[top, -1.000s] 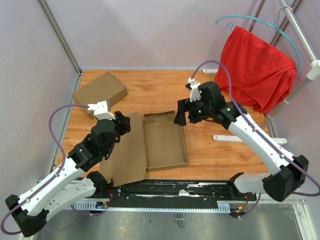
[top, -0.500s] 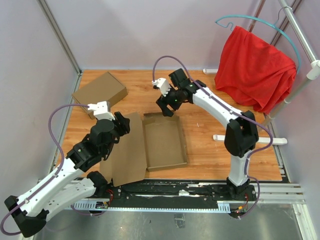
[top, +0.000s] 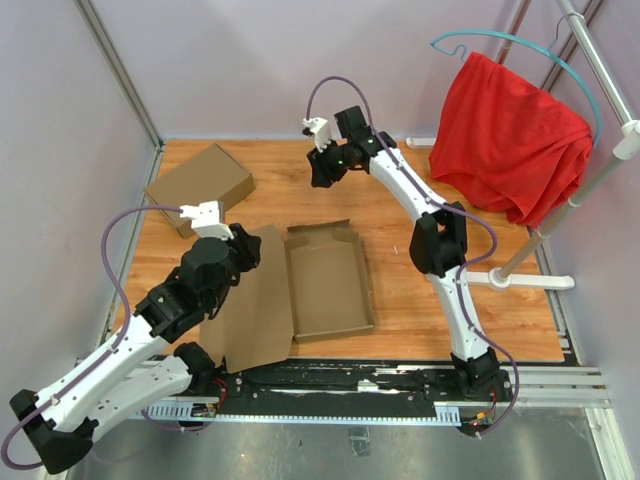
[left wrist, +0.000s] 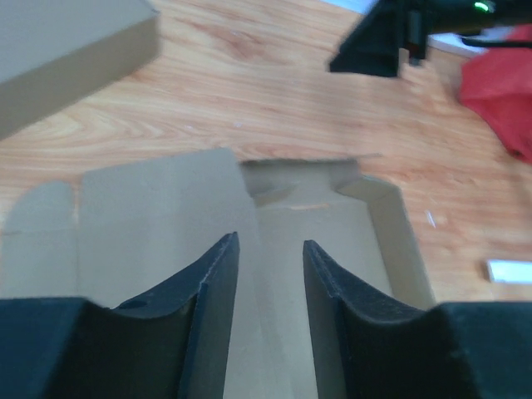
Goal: Fold the paper box
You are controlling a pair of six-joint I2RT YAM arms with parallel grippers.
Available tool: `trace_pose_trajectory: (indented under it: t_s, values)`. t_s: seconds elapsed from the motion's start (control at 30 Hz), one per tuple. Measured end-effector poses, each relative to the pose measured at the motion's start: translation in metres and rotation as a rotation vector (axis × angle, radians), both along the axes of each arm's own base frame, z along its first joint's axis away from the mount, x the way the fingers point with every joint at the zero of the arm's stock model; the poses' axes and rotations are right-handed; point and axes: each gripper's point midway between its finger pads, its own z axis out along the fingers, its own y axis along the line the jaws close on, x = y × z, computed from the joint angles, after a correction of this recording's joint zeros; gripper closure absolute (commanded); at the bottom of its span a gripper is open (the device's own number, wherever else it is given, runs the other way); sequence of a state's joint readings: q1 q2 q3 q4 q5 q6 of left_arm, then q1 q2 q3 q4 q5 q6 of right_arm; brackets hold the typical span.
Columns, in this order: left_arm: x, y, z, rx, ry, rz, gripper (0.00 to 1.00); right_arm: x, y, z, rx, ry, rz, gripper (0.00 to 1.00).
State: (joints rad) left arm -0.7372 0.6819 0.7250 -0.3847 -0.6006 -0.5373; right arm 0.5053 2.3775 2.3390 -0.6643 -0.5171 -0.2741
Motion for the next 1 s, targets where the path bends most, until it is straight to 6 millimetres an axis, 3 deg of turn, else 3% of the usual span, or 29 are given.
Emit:
trace_pose_trajectory:
  t_s: [0.13,0.33,0.37,0.47,0.6,0.73,0.87,1.0]
  values:
    - [-0.003,-0.036,-0.002,-0.02,-0.013,-0.197,0.86,0.004,-0.005,-0.026,0.032,0.109,-0.021,0.71]
    - [-0.032,-0.097,-0.026,-0.043,0.054,-0.577,0.99,-0.022,-0.027,-0.077,-0.011,0.297,-0.044,0.69]
    - [-0.037,-0.102,-0.032,-0.053,0.074,-0.616,0.96,-0.025,-0.029,-0.082,-0.015,0.317,-0.048,0.68]
    - [-0.049,-0.11,-0.053,-0.085,0.153,-0.665,0.74,-0.03,-0.034,-0.092,-0.026,0.352,-0.064,0.54]
    - [-0.045,-0.101,-0.089,-0.086,0.313,-0.544,0.6,-0.032,-0.043,-0.1,-0.05,0.377,-0.116,0.53]
    - [-0.026,-0.076,-0.129,0.066,0.503,-0.318,0.56,-0.044,-0.065,-0.09,-0.082,0.36,-0.225,0.51]
    - [-0.002,-0.073,-0.147,0.207,0.604,-0.211,0.56,-0.054,-0.088,-0.051,-0.077,0.26,-0.326,0.46]
    - [0.006,-0.075,-0.168,0.296,0.669,-0.176,0.56,-0.042,-0.1,-0.014,-0.057,0.129,-0.399,0.46]
